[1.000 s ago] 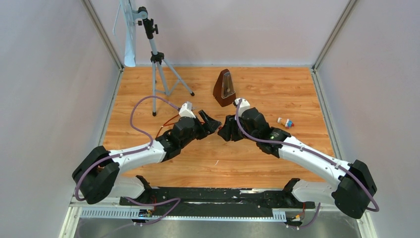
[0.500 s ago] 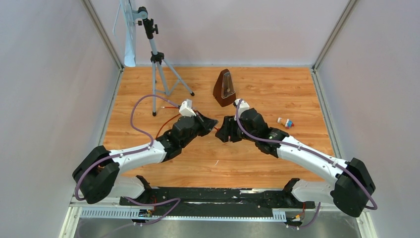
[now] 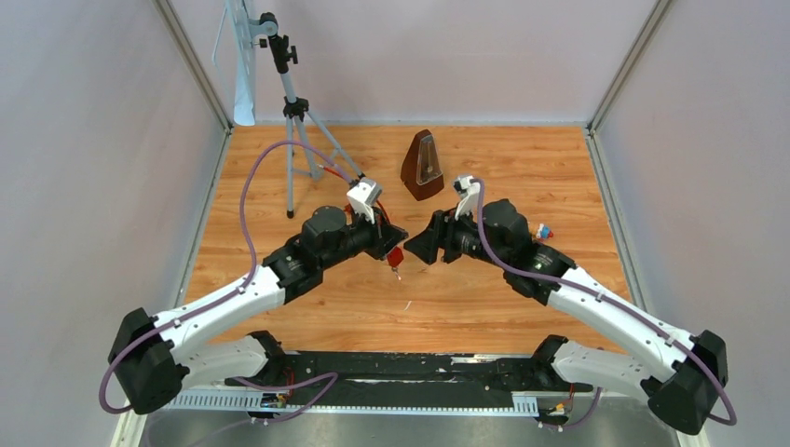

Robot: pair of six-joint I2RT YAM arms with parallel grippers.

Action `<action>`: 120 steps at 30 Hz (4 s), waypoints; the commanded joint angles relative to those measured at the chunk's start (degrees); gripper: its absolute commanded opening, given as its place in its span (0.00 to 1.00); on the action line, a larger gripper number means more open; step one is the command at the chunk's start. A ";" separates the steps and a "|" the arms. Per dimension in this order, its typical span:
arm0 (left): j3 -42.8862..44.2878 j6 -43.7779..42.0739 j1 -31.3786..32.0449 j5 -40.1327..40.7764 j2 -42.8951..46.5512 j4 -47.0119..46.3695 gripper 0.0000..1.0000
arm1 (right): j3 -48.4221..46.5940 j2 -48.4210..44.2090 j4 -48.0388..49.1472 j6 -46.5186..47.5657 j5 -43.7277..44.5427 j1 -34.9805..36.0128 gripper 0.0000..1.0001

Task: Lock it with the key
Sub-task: Lock the lock.

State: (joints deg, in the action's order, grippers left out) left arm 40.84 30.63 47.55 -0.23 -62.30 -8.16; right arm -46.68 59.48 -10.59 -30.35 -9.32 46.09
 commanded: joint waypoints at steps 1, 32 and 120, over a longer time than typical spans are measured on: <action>7.39 -13.23 0.06 -19.53 1.65 10.58 0.00 | -7.07 -3.14 3.33 2.17 -6.76 0.15 0.57; 13.29 -18.93 0.14 -42.90 5.35 15.76 0.00 | -12.51 -1.30 12.60 1.82 -21.16 0.25 0.47; 9.36 -13.23 2.93 -20.39 -1.96 -3.42 0.00 | -8.17 -3.35 -0.82 -29.36 6.41 -5.13 0.74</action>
State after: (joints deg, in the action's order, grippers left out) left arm 47.18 14.39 50.28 -16.19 -68.10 -10.31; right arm -58.81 63.68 -26.06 -66.81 4.19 41.08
